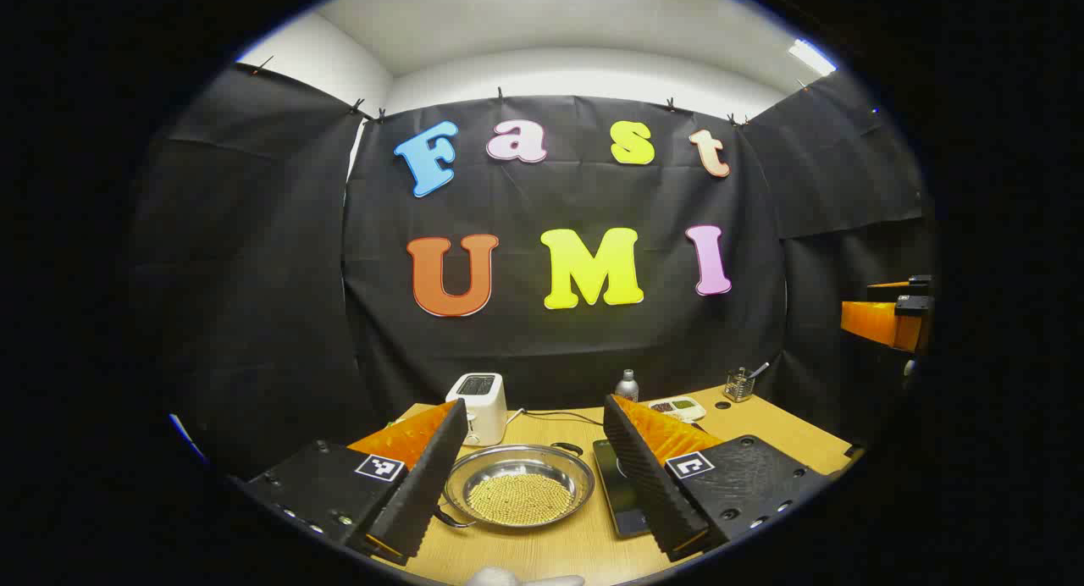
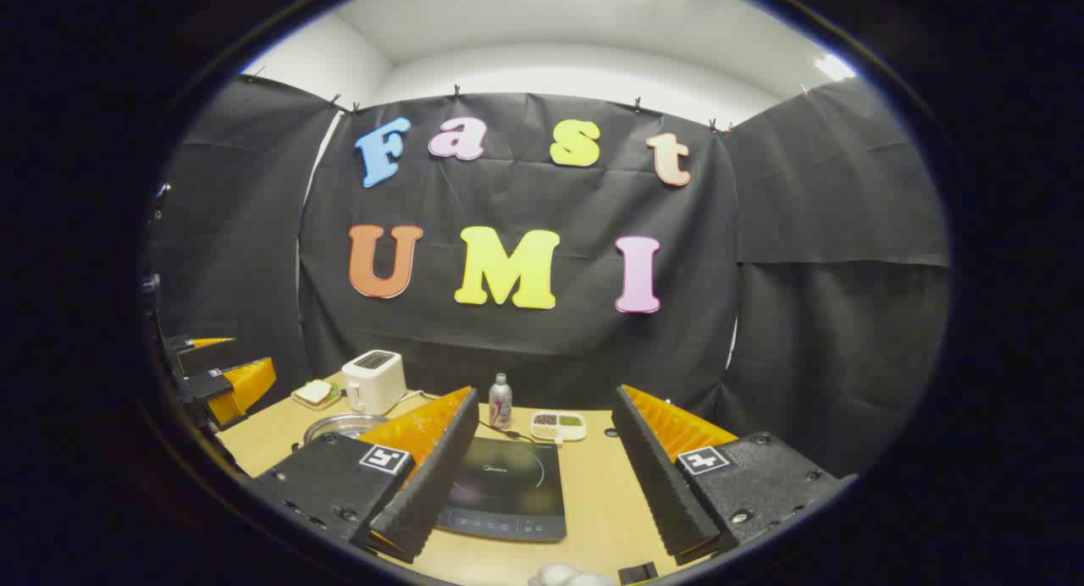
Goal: First push the handle of the pot to place it horizontally, then grasp the pot with both hands and set it on the induction cooktop.
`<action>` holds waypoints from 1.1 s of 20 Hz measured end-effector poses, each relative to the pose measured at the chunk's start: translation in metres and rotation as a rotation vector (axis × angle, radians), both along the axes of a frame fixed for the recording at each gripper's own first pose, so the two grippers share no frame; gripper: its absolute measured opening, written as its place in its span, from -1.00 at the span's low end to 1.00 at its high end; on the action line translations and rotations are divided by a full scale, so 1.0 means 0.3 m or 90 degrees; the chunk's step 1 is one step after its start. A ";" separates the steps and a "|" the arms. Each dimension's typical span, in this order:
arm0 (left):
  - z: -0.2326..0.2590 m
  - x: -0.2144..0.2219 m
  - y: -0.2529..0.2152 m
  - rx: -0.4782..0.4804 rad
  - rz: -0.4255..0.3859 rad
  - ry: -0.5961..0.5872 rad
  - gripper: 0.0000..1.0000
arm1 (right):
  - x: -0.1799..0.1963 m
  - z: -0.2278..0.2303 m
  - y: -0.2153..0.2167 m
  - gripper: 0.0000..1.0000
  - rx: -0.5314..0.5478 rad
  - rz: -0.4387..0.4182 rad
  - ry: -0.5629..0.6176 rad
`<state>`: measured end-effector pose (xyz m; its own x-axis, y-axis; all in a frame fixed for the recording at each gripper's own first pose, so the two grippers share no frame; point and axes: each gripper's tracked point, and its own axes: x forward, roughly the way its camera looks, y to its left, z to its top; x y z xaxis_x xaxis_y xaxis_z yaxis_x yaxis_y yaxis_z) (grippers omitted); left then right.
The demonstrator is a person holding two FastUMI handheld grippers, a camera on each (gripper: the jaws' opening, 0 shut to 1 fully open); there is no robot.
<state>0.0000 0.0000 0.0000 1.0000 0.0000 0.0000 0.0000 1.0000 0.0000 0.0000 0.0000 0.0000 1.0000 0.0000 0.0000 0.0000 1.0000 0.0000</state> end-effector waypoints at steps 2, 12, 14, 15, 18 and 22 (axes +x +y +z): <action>0.002 -0.002 -0.004 0.001 -0.001 -0.001 0.92 | -0.003 0.003 0.000 0.99 -0.001 0.000 -0.001; 0.000 0.006 -0.010 0.002 -0.010 -0.004 0.92 | 0.004 0.009 0.025 0.99 -0.006 0.009 -0.003; -0.013 0.011 -0.004 -0.005 -0.009 -0.002 0.85 | -0.004 0.005 0.025 0.99 -0.007 0.009 -0.002; -0.015 0.011 -0.014 -0.016 -0.019 0.001 0.83 | -0.005 0.009 0.025 0.99 -0.007 0.008 -0.002; -0.058 0.022 -0.019 -0.032 -0.034 0.015 0.58 | -0.005 0.014 0.020 0.99 -0.006 0.005 -0.002; -0.170 0.045 0.025 -0.060 0.007 0.057 -1.00 | -0.023 0.007 0.000 0.99 -0.022 -0.004 0.006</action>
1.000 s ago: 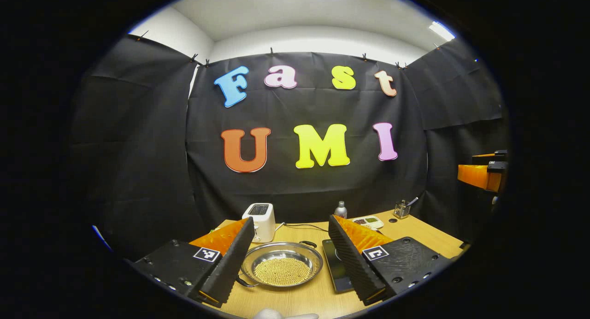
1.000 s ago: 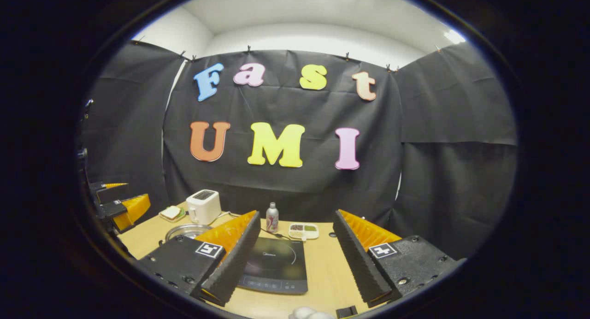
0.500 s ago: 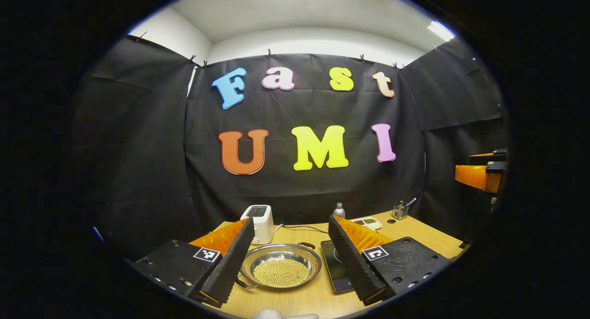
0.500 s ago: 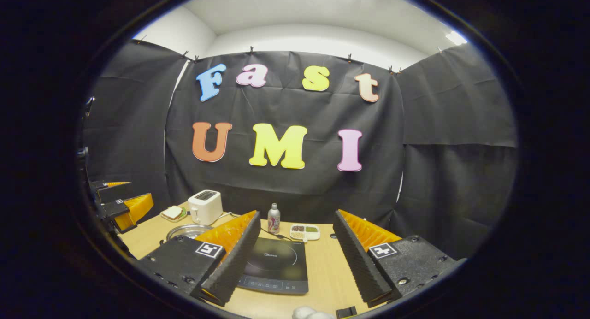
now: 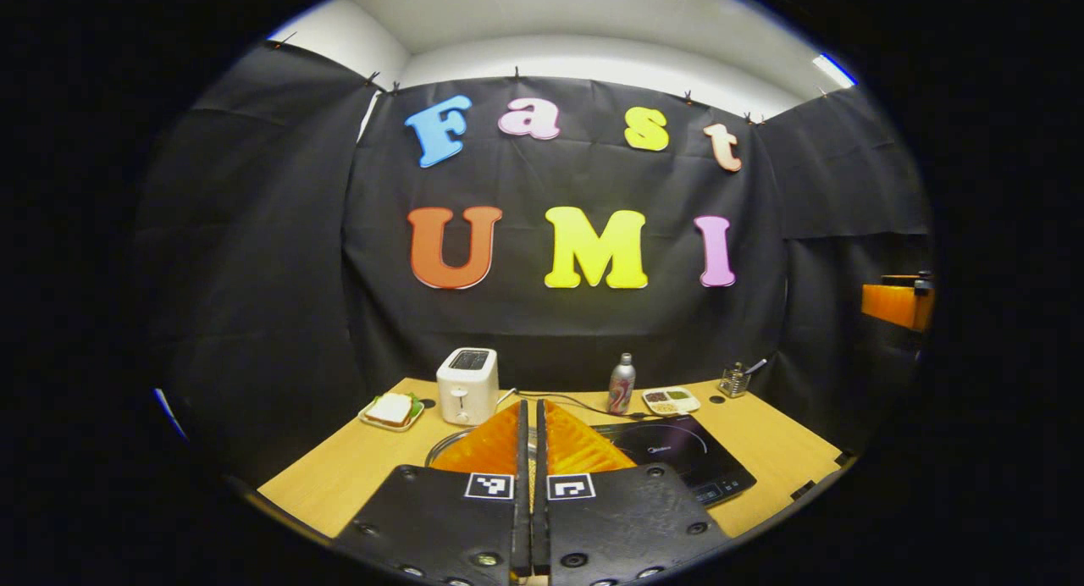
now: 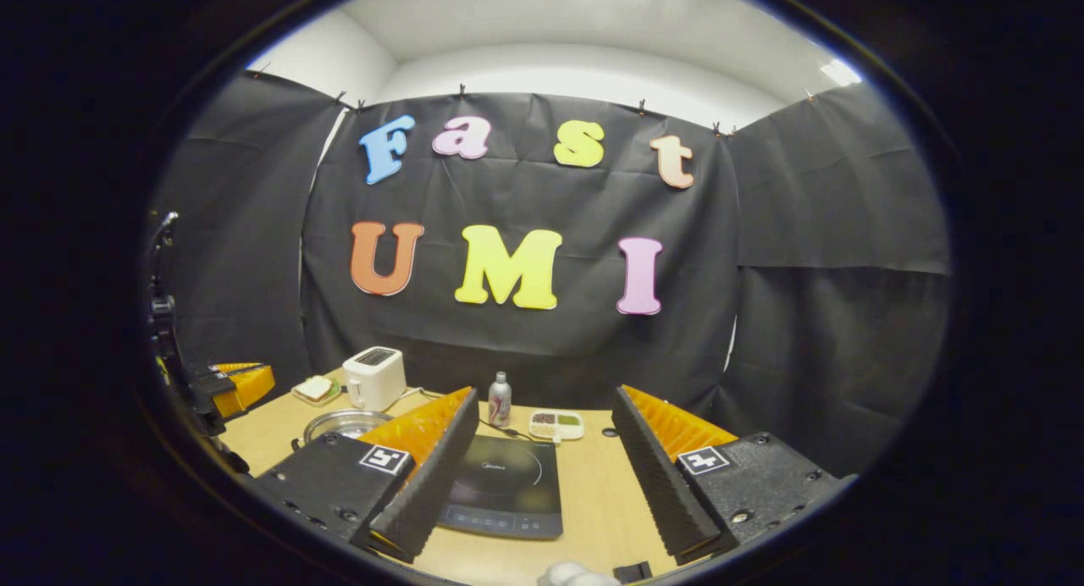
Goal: First push the handle of the pot to place it horizontally, then grasp the pot with both hands and set it on the induction cooktop.
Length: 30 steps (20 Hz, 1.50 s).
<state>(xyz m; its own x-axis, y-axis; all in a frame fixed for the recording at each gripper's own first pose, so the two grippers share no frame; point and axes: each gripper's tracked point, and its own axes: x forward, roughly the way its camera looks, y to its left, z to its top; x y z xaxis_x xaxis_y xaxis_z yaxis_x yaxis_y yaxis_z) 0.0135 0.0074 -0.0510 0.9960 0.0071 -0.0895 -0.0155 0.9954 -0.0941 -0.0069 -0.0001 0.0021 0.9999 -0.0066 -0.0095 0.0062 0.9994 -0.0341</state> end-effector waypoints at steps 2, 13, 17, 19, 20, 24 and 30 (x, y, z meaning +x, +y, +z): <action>-0.078 0.021 -0.004 -0.023 -0.007 0.031 -1.00 | -0.006 -0.004 -0.011 0.99 -0.015 -0.007 0.008; -0.601 0.038 0.101 -0.026 0.013 0.213 -1.00 | -0.020 -0.044 -0.040 1.00 -0.050 -0.032 0.047; -0.714 0.049 0.143 -0.016 0.015 0.250 -1.00 | -0.013 -0.077 -0.022 1.00 -0.055 -0.031 0.069; -0.749 0.059 0.162 -0.010 0.017 0.260 -1.00 | -0.011 -0.090 -0.005 1.00 -0.057 -0.027 0.078; -0.764 0.063 0.176 -0.005 0.020 0.264 -1.00 | -0.004 -0.096 -0.002 1.00 -0.060 -0.026 0.082; -0.798 0.096 0.205 0.003 0.023 0.273 -1.00 | 0.007 -0.090 0.008 1.00 -0.072 -0.023 0.082; -0.856 0.094 0.256 0.011 0.037 0.295 -1.00 | 0.029 -0.111 0.003 1.00 -0.070 -0.025 0.094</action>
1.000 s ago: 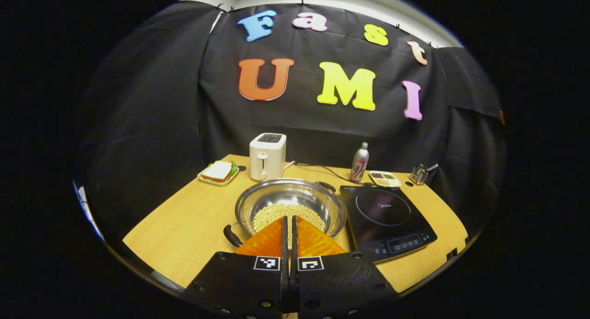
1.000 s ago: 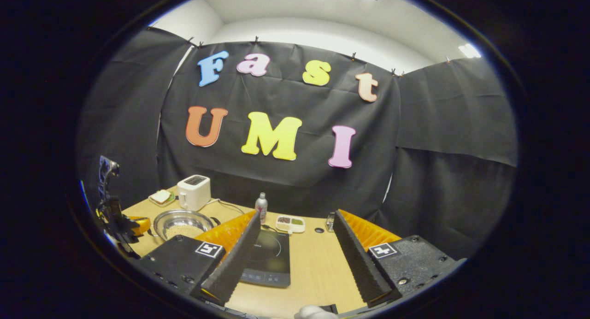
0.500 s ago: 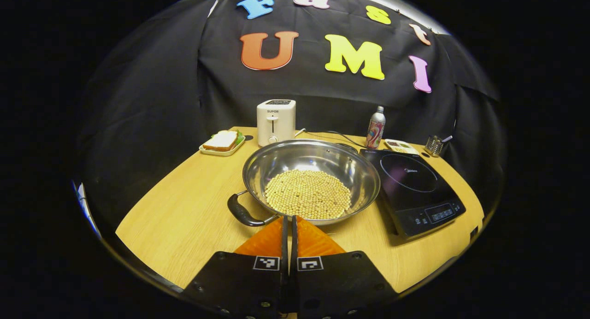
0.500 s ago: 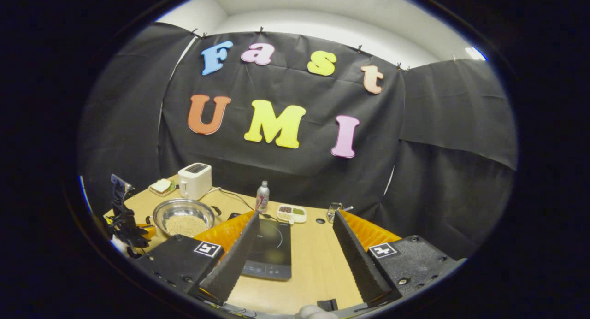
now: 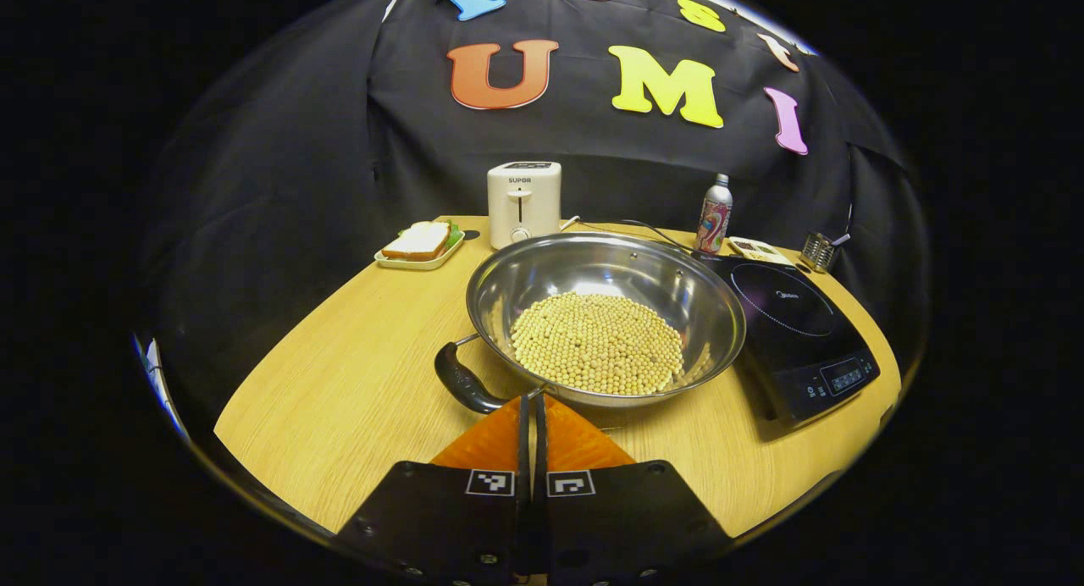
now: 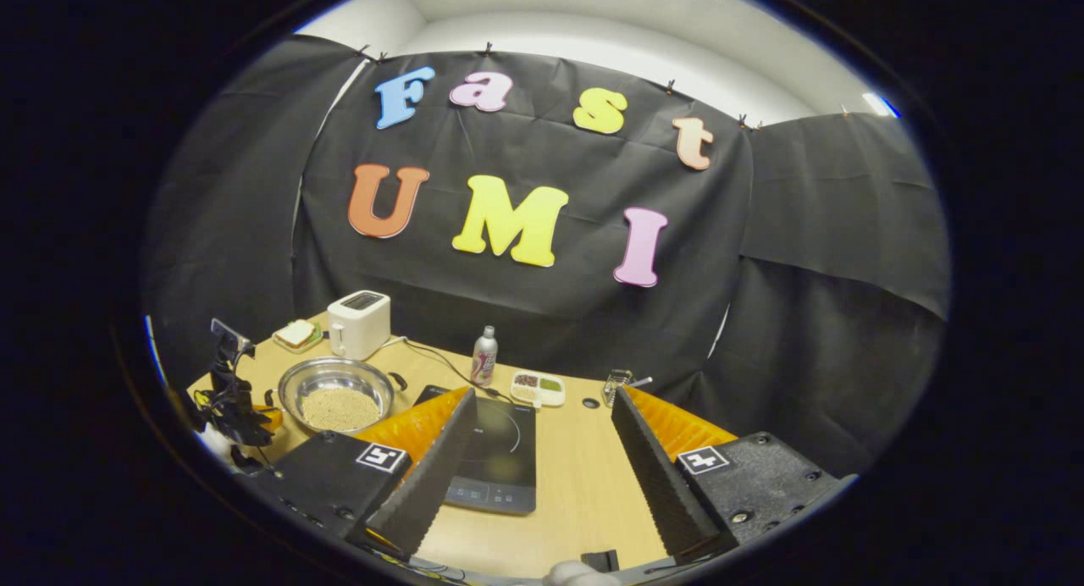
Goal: First push the handle of the pot to place it horizontally, then grasp the pot with both hands and set it on the induction cooktop.
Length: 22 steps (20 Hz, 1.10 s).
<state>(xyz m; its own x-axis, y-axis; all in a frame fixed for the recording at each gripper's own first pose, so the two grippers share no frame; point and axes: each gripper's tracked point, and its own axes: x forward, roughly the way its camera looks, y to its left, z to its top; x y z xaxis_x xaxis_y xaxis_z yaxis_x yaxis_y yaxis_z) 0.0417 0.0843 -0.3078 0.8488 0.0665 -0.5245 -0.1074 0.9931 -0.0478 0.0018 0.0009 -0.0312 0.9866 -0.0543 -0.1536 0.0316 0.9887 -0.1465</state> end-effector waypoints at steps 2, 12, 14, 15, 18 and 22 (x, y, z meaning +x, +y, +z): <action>0.001 0.008 0.017 -0.001 0.009 0.001 -1.00 | 0.007 0.009 0.002 1.00 0.001 -0.001 -0.001; -0.008 0.046 0.115 0.024 0.039 0.005 -1.00 | 0.007 0.006 0.001 1.00 0.004 0.001 -0.003; -0.011 0.064 0.138 0.024 0.049 0.005 -1.00 | 0.008 -0.002 0.000 1.00 0.002 -0.001 -0.001; -0.010 0.071 0.148 0.023 0.053 0.006 -1.00 | 0.005 -0.007 0.002 1.00 0.000 0.000 0.001; -0.014 0.096 0.173 0.025 0.058 0.006 -1.00 | 0.008 -0.016 0.006 1.00 0.003 -0.002 0.006; -0.020 0.135 0.202 0.021 0.068 0.006 -1.00 | 0.015 -0.023 0.015 1.00 0.006 0.000 0.008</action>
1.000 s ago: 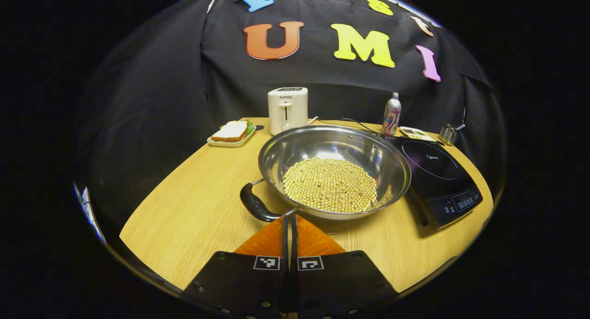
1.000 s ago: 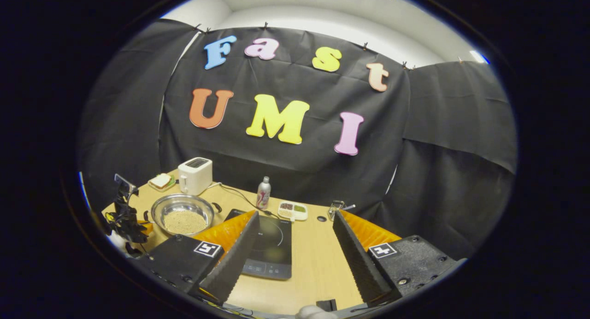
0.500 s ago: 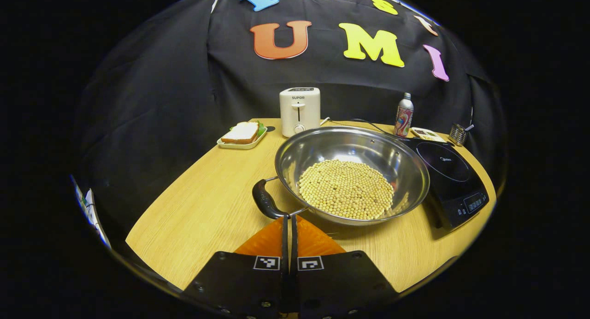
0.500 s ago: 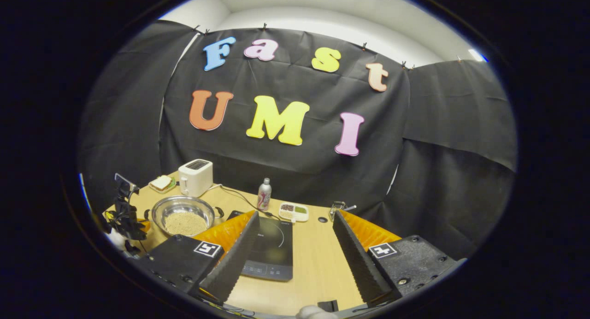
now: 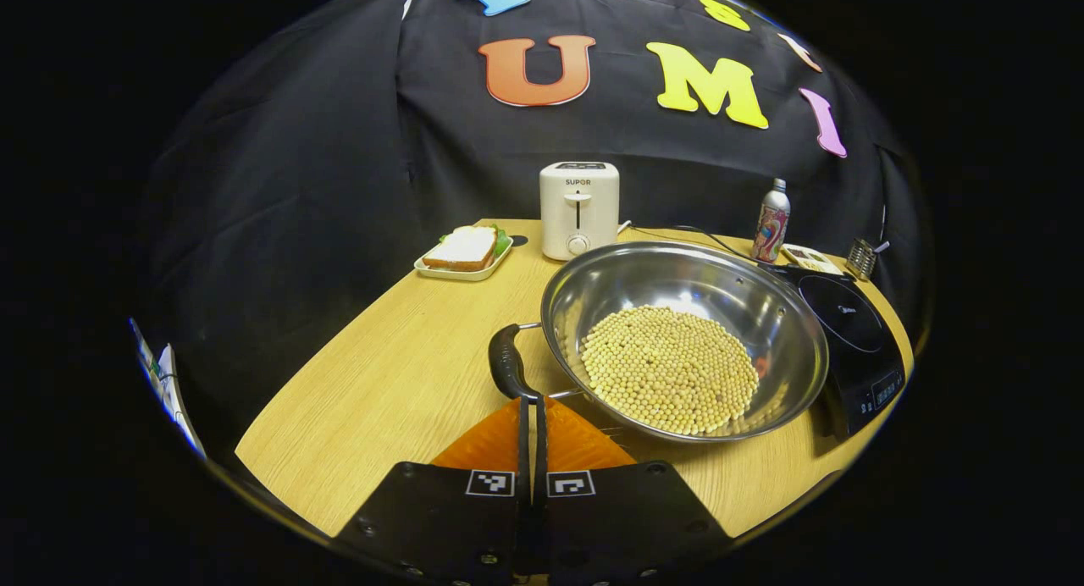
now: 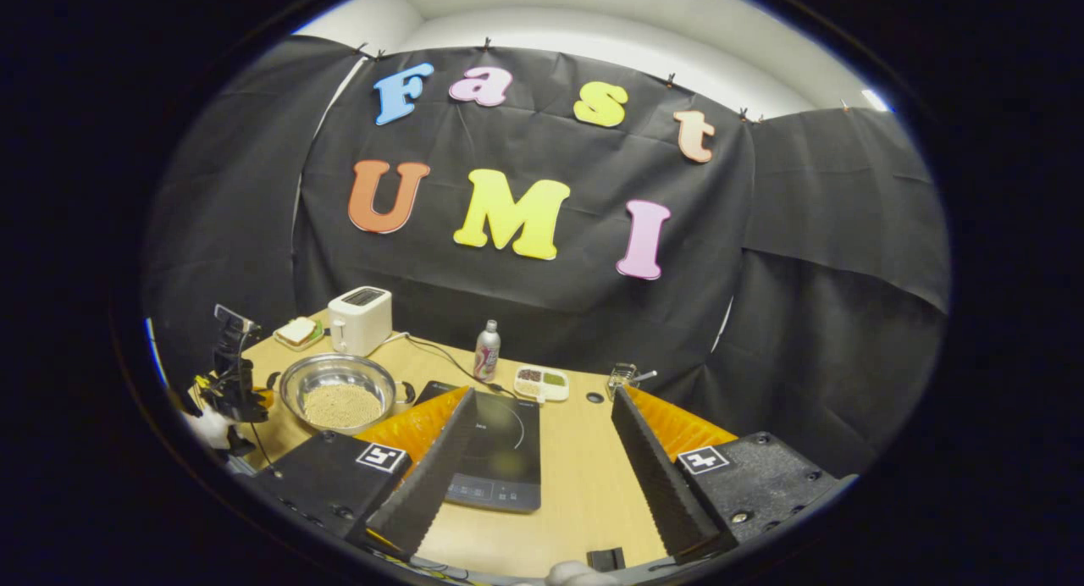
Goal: First push the handle of the pot to place it horizontally, then grasp the pot with both hands and set it on the induction cooktop.
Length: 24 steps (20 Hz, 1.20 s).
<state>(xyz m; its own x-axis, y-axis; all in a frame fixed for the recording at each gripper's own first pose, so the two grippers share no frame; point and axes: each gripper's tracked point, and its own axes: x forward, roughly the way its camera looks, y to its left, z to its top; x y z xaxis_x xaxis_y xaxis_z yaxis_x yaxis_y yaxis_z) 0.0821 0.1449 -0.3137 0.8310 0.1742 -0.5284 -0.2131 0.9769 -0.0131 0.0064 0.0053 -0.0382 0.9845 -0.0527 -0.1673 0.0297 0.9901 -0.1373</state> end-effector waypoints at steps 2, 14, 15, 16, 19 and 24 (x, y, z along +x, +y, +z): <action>0.000 0.019 0.016 0.006 -0.001 0.000 -1.00 | 0.004 -0.002 0.007 1.00 -0.001 0.001 0.002; -0.017 0.168 0.110 0.017 0.008 -0.002 -1.00 | -0.003 -0.022 0.034 1.00 -0.008 -0.006 0.015; -0.016 0.176 0.117 0.019 0.006 -0.003 -1.00 | -0.003 -0.029 0.035 1.00 -0.010 -0.006 0.017; -0.020 0.180 0.124 0.020 0.005 -0.002 -1.00 | -0.001 -0.026 0.037 1.00 -0.012 -0.007 0.016; -0.029 0.196 0.126 0.024 0.002 0.003 -1.00 | 0.004 -0.033 0.055 1.00 -0.009 -0.002 0.021; -0.014 0.188 0.157 0.027 0.011 0.012 -1.00 | 0.028 -0.053 0.094 1.00 -0.006 0.031 0.030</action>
<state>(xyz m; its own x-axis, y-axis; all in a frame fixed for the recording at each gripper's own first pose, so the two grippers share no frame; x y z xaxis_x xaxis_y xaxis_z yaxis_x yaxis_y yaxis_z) 0.1385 0.1921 -0.3180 0.8177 0.2115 -0.5354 -0.2302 0.9726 0.0327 0.0147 0.0336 -0.0540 0.9770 -0.0069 -0.2132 -0.0250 0.9889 -0.1464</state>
